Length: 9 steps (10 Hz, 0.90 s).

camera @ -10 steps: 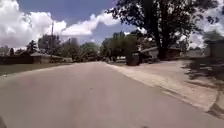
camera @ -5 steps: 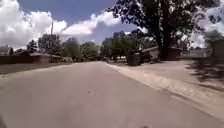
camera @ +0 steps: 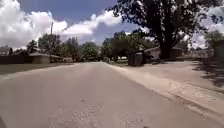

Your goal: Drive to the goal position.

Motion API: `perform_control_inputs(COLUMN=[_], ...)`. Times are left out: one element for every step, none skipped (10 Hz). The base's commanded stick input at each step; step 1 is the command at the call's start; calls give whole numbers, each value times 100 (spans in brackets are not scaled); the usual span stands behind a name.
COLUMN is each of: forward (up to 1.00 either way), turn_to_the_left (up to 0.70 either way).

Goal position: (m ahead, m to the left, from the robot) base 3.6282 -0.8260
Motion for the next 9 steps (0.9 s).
perform_control_inputs(forward=[70, 70, 70, 70, 70, 70, 70, 70, 70], turn_to_the_left=[0, 0, 0, 0, 0, 0, 0, 0, 0])
